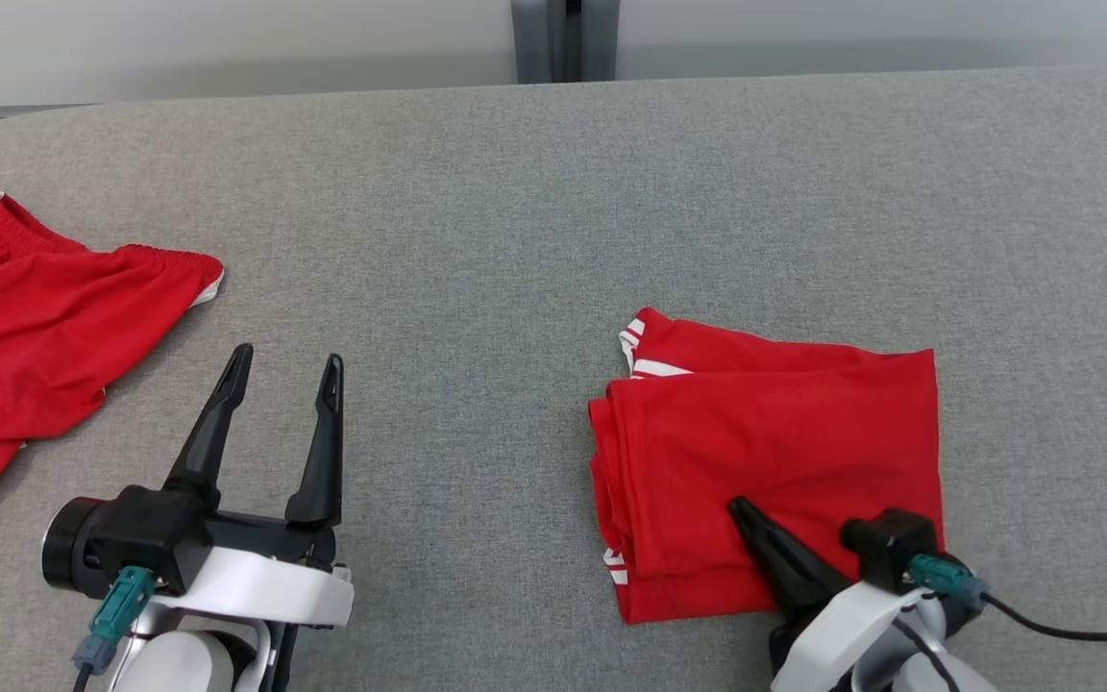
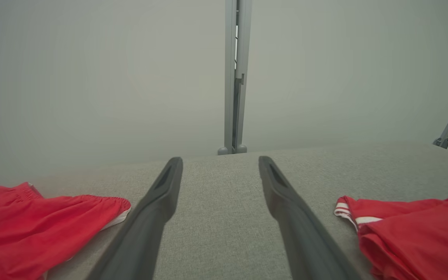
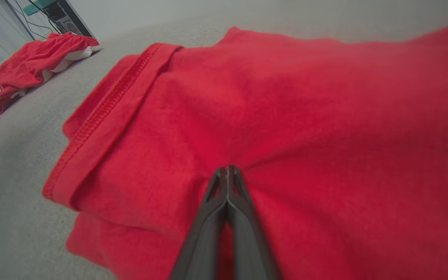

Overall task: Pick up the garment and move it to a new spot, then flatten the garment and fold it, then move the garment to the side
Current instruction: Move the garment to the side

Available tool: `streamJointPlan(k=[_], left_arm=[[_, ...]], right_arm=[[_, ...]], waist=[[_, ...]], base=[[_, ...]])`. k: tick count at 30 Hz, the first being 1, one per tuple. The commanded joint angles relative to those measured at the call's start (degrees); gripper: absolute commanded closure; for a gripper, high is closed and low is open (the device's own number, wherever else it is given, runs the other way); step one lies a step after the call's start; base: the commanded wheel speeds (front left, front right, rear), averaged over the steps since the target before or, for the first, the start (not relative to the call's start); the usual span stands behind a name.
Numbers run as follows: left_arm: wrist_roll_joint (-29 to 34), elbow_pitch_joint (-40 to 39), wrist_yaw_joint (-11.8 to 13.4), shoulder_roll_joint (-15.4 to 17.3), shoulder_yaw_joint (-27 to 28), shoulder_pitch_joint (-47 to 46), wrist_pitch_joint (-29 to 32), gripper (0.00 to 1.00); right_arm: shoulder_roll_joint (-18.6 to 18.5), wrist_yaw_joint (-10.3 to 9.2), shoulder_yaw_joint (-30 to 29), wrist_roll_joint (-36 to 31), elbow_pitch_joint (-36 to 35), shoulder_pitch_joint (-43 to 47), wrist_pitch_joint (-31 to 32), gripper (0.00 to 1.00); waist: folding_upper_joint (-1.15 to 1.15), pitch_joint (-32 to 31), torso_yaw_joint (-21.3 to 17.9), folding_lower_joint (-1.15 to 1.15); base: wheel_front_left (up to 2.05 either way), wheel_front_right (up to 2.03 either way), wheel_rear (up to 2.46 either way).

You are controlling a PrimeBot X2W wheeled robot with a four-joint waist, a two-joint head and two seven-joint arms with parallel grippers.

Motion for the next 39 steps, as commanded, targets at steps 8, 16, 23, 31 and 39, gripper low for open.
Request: streamJointPlan(k=[8, 16, 23, 31, 39], left_arm=[[-0.43, 0.77, -0.19, 0.60, 0.24, -1.30, -0.58, 0.00], [-0.76, 0.41, 0.27, 1.41, 0.90, -1.19, -0.34, 0.00], [-0.09, 0.20, 0.45, 1.79, 0.20, -1.26, 0.14, 0.00], [0.32, -0.99, 1.62, 2.41, 0.23, 0.46, 0.39, 0.00], [0.12, -1.84, 2.40, 2.90, 0.09, 2.07, 0.78, 0.00]], right_arm=[[1.19, 0.01, 1.95, 2.73, -4.57, 1.06, -3.18, 1.00], [0.78, 0.01, -10.59, -3.43, -17.51, 1.36, -3.87, 1.00], [1.08, 0.01, -22.73, -9.28, -24.29, 2.81, -2.77, 1.00], [3.63, 0.01, -34.28, -14.25, -28.77, 7.49, 1.20, 0.00], [5.27, 0.01, -37.49, -16.04, -31.70, 14.10, 4.90, 0.00]], waist=[[0.00, 0.03, -1.23, 0.00], [0.00, -0.56, -3.13, 0.00], [0.00, -1.87, -3.42, 0.00], [0.00, -3.77, -3.83, 0.00], [0.00, -5.59, -3.89, 0.00]], base=[[0.00, 0.00, 0.00], [0.00, 0.00, 0.00], [0.00, 0.00, 0.00], [0.00, 0.00, 0.00], [0.00, 0.00, 0.00]])
